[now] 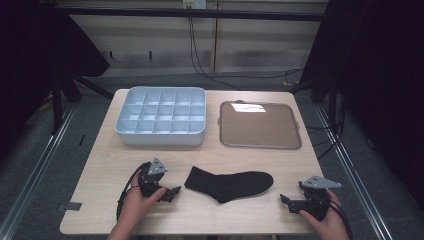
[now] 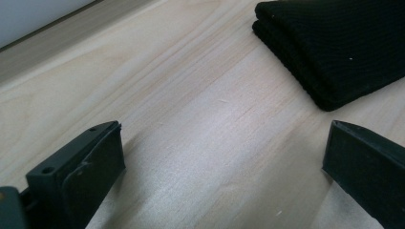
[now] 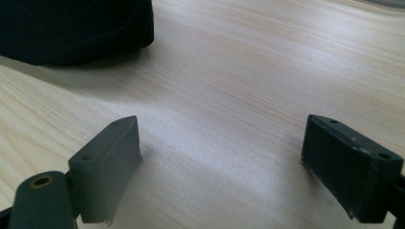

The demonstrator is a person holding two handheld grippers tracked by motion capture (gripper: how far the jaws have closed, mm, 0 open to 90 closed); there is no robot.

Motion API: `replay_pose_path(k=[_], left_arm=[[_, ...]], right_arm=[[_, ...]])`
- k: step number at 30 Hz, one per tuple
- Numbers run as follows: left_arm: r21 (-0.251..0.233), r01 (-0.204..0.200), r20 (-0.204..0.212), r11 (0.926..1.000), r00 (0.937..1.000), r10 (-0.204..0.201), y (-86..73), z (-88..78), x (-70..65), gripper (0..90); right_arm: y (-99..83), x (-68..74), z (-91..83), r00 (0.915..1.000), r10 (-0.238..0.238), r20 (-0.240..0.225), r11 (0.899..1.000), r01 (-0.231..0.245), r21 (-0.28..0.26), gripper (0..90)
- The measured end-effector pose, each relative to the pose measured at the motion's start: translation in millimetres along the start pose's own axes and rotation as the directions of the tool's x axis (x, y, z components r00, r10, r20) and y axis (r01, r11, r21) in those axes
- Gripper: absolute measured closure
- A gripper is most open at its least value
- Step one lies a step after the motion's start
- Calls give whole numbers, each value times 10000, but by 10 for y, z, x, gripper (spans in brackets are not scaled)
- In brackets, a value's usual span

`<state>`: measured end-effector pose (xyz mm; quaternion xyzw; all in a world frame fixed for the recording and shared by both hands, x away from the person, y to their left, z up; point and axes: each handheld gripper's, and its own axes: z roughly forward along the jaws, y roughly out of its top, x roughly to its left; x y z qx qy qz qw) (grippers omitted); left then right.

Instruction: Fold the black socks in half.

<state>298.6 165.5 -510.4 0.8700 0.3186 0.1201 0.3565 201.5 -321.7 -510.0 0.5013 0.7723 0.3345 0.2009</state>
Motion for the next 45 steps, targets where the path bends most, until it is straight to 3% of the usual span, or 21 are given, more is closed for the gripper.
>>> replay_pose_path(k=[25, 29, 33, 37, 45], left_arm=[[-33, 59, -9, 10000, 10000, -59, 0, 2, -2, 0], [-7, 113, -156, 9999, 9998, -114, 4, 2, -6, 0], [8, 127, -166, 9999, 9998, -127, 3, -1, -4, 0], [-17, 233, -222, 9997, 9995, -233, 1, -3, -9, 3], [-326, 592, -649, 9977, 9960, -612, -10, -36, 7, 121]], right_arm=[[0, -1, 0, 10000, -8, -6, 10000, 8, -1, 128], [0, -6, 0, 10000, 6, -45, 10000, -6, -41, 128], [-5, -31, -11, 9997, 199, -154, 9998, -200, -89, 128], [-5, -10, -9, 9998, 180, 105, 9998, -180, -9, 129], [-2, 2, -11, 9995, 215, 228, 9997, -212, -108, 177]])
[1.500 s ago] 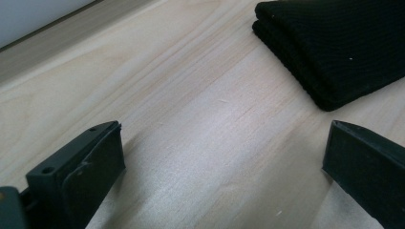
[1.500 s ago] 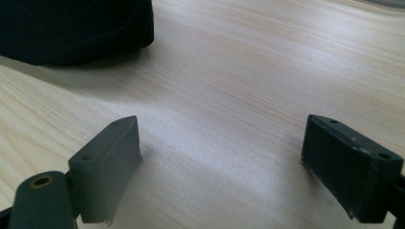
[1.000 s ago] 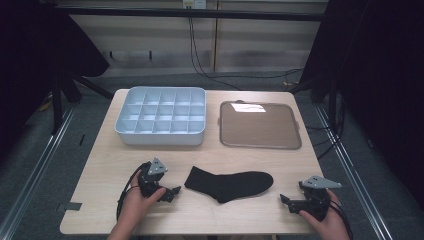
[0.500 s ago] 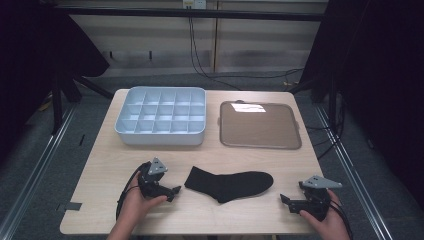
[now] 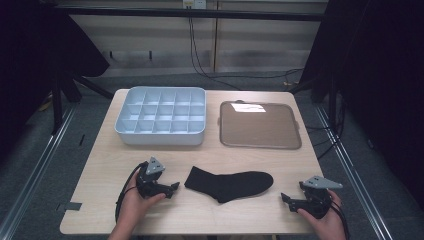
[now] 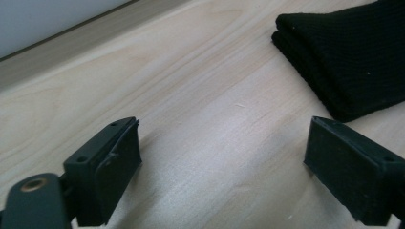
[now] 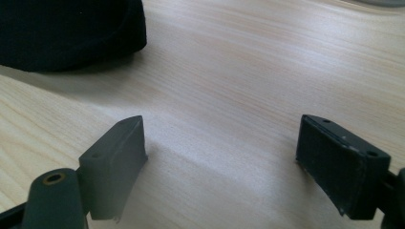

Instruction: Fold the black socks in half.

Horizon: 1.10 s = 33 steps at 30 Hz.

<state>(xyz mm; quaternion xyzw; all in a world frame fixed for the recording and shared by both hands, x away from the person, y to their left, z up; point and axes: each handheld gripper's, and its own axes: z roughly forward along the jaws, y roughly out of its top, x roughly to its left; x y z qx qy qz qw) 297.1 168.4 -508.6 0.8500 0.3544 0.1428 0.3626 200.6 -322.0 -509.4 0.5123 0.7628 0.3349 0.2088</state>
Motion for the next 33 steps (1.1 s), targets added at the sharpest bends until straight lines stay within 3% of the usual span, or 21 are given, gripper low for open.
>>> replay_pose_path(k=[8, 11, 18, 23, 26, 33], left_arm=[[399, 339, 65, 9986, 9994, -342, 56, -28, 7, 186], [512, 291, 190, 9983, 9994, -301, 73, -39, -9, 188], [700, 94, 199, 9975, 9997, -109, 134, -55, -88, 198], [767, 184, 329, 9969, 9992, -210, 241, -121, -132, 222], [572, 356, 587, 9977, 9975, -390, 313, -144, -175, 226], [720, 223, 769, 9972, 9966, -279, 393, -55, -266, 231]], right_arm=[[53, 49, 1, 9998, -164, -101, 9998, 164, -58, 216], [71, 51, -16, 9996, 34, -282, 9999, -38, -134, 229], [115, 95, -19, 9991, -166, -390, 9997, 158, -208, 236], [173, 148, -41, 9983, -196, -549, 9993, 178, -322, 241], [181, 165, -35, 9978, -215, -634, 9994, 196, -301, 244], [270, 266, -4, 9945, -356, -985, 9991, 331, -266, 278]])
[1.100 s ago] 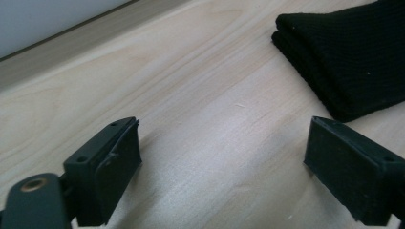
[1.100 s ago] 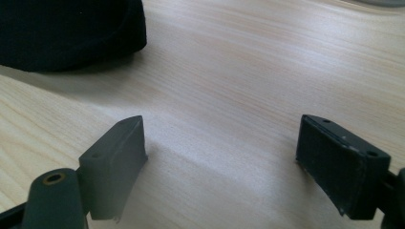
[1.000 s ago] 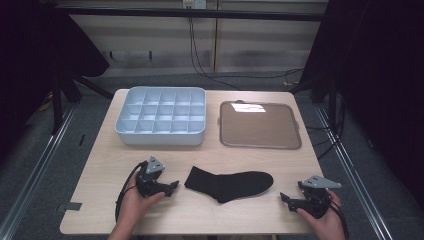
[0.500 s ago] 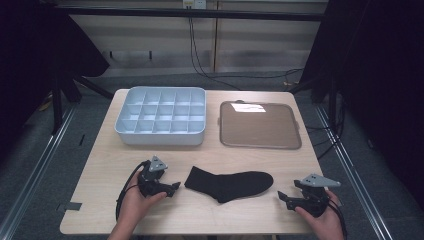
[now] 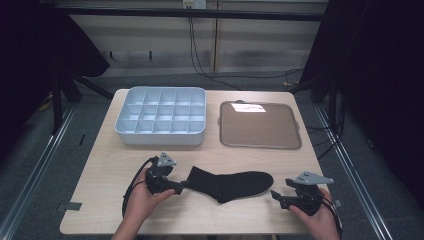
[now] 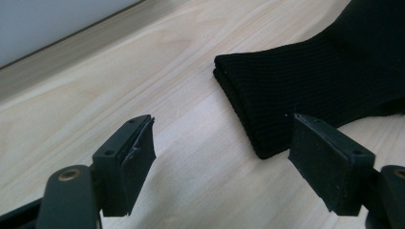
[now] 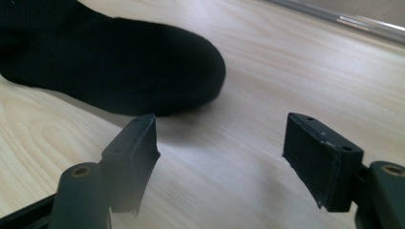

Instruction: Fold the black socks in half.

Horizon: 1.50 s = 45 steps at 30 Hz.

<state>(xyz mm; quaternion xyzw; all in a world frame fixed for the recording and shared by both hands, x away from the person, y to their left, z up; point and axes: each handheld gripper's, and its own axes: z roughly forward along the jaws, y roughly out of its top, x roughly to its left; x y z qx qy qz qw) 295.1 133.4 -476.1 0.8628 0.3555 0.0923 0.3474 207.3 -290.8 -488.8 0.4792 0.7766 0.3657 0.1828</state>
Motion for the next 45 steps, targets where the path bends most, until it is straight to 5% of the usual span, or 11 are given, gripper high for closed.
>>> replay_pose_path(k=[9, 15, 22, 29, 34, 45], left_arm=[[138, -111, -152, 9998, 9998, 114, 125, 73, -50, 245], [414, -200, -219, 9989, 9995, 209, 138, 167, -75, 252], [373, -70, -283, 9993, 9996, 81, 92, 181, -70, 259], [619, -24, -96, 9981, 9999, 30, 115, 210, -107, 313], [912, 379, -170, 9951, 9992, -365, 153, 274, -168, 325], [1606, 70, 78, 9870, 9999, -84, 219, 308, -229, 508]], right_arm=[[183, 19, 57, 10000, 88, -37, 9998, -89, -202, 309], [259, 53, 163, 9999, 73, -130, 9999, -72, 79, 392], [296, 15, 245, 9984, 569, -47, 9983, -569, 147, 509], [314, 87, 302, 9991, 429, 16, 9983, -429, 391, 495], [276, 100, 338, 9989, 458, -22, 9975, -457, 537, 489], [249, 111, 342, 9995, 319, -80, 9984, -315, 477, 465]])
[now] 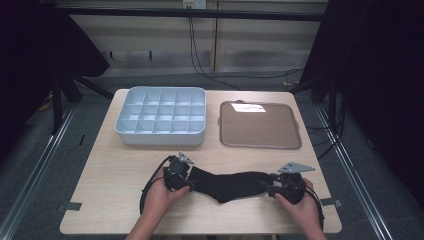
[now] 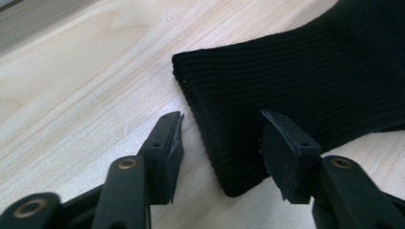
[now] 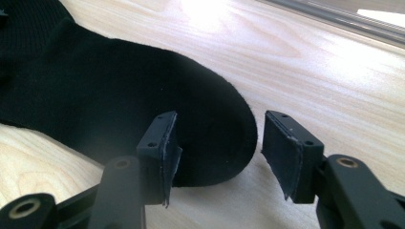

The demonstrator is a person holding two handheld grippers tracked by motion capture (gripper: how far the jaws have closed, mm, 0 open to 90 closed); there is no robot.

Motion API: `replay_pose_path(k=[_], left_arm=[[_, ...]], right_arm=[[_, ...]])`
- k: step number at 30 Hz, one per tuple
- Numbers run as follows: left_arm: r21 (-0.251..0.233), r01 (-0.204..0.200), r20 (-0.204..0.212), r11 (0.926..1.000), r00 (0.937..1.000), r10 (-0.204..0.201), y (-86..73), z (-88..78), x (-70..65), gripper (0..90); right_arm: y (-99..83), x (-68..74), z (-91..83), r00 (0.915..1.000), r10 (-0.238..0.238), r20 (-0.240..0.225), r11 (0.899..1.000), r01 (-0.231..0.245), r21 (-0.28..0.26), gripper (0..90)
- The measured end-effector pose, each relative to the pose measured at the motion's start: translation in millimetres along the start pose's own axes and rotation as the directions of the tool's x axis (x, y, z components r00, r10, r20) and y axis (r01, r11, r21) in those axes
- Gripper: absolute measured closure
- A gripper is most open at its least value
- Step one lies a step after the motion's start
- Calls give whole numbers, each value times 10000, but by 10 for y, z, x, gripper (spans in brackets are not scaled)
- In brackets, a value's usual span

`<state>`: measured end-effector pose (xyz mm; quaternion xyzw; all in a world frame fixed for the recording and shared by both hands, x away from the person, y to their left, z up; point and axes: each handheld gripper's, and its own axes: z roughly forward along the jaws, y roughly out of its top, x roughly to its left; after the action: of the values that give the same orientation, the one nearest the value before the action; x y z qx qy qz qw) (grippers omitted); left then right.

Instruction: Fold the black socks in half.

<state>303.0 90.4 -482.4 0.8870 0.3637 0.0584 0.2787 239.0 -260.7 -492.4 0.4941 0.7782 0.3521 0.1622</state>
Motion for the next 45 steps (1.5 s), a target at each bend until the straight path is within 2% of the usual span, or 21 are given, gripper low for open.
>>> replay_pose_path(k=[7, 11, 16, 21, 28, 32, 38, 39, 40, 41, 43, 45], left_arm=[[30, -37, 50, 10000, 10000, 37, -1, -3, -20, 566], [248, -74, 59, 9997, 10000, 72, 14, -13, -34, 611], [339, -56, 158, 9994, 9999, 51, 18, -19, -16, 639], [537, 109, 268, 9985, 9996, -124, 18, -37, 14, 685], [1003, 72, 277, 9949, 9996, -100, 61, -45, 29, 698], [1214, 195, 356, 9924, 9991, -240, 74, -50, 37, 714], [1552, 273, 418, 9875, 9985, -342, 70, -80, 70, 756], [1670, 333, 360, 9854, 9986, -399, 73, -88, 77, 758], [1670, 333, 360, 9854, 9986, -399, 73, -88, 77, 760], [1699, 346, 338, 9849, 9986, -410, 75, -90, 81, 761], [1745, 353, 319, 9840, 9986, -415, 76, -97, 93, 764], [1749, 379, 300, 9839, 9986, -438, 68, -105, 104, 765]], right_arm=[[-10, 19, 26, 10000, -6, -45, 10000, 7, 87, 452], [-23, 26, 37, 10000, 38, -21, 9999, -38, 145, 434], [-24, 14, 22, 9999, -120, -76, 9999, 119, -105, 401], [-18, 18, 7, 9997, -144, -206, 9999, 143, -58, 403], [32, 43, -27, 9993, -267, -266, 9995, 271, 148, 416], [46, 39, -13, 9988, -273, -409, 9995, 280, 176, 427], [94, 36, -50, 9984, -278, -484, 9991, 293, 301, 468], [135, 56, -74, 9975, -680, -213, 9965, 690, 473, 473], [135, 56, -74, 9975, -680, -213, 9965, 690, 473, 473], [174, 106, -83, 9953, -953, -200, 9929, 964, 691, 486], [185, 122, -77, 9958, -831, -374, 9935, 857, 754, 514], [182, 140, -45, 9959, -668, -607, 9936, 720, 870, 588]])
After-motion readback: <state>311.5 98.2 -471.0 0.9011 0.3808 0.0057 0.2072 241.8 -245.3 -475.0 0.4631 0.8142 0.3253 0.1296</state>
